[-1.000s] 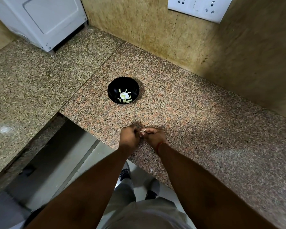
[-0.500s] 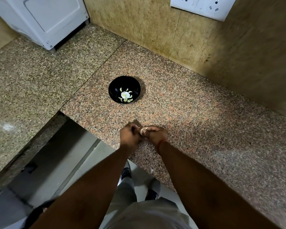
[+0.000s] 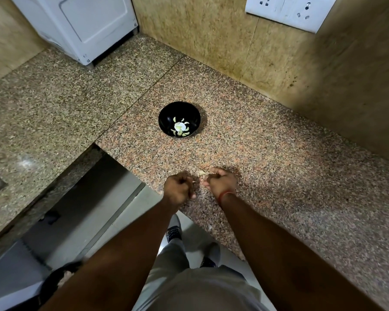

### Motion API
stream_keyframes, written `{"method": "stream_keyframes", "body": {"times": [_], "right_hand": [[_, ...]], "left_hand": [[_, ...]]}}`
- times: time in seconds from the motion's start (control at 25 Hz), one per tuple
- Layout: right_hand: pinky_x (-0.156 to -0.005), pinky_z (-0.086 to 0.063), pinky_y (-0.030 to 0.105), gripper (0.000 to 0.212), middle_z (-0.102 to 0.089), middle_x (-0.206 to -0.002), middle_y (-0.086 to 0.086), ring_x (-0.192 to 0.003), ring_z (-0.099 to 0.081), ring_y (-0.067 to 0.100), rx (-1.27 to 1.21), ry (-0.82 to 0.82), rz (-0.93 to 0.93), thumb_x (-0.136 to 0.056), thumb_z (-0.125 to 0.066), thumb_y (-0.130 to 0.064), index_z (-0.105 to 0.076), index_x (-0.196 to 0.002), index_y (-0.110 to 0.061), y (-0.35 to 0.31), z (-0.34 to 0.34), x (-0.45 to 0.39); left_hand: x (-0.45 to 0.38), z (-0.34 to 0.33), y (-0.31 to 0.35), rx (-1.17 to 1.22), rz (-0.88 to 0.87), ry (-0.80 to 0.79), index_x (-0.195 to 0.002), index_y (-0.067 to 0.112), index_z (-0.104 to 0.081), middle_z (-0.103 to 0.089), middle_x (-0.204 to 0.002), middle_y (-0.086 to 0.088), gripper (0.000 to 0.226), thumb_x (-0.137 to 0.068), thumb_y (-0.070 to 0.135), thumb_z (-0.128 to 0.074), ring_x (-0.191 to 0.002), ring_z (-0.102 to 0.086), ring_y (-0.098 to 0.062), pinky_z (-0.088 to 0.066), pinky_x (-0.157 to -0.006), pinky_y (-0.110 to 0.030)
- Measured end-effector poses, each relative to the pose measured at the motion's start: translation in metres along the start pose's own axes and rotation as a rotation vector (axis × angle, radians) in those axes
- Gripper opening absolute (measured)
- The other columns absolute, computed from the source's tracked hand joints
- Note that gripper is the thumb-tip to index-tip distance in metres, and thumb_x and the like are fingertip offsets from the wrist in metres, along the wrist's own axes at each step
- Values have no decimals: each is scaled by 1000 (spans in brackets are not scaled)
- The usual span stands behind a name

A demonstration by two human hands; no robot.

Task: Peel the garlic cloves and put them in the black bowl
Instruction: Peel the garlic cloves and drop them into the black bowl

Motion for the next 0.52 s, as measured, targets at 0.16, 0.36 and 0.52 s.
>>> {"method": "stream_keyframes", "body": {"times": [0.16,0.36,0.52], "right_hand": [[-64,-59,22,32,-76,-104,-4,-82,-74,9,238,-179,277,-85,-74,0,-77,-106,-24,11,24,25],[-71,-57,19,17,-76,-76,-7,-70,-70,3,544,-321,499,-84,-73,-3,-78,-77,-17,32,52,44],[-62,-50,27,24,-68,-64,-4,-57,-60,11,748,-270,650,-84,-61,-5,-70,-65,-16,46,61,45]], "left_hand": [[14,-8,-5,88,129,3,-89,-11,-65,-68,-74,-21,12,-96,-13,-56,-45,-61,-28,-55,-41,-36],[35,-31,-13,-101,190,-35,-79,-12,-68,-67,-60,-24,14,-91,-15,-61,-40,-61,-27,-54,-40,-34],[43,-43,-25,-180,158,-115,-88,-20,-67,-62,-62,-25,11,-91,-15,-58,-39,-59,-27,-58,-43,-37]]}}
Point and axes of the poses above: each hand's wrist, its own x-axis away from the middle knuckle, its own z-axis out of the back of the hand, y = z × x, the point moved 1 cm from there along -x, towards the middle knuckle
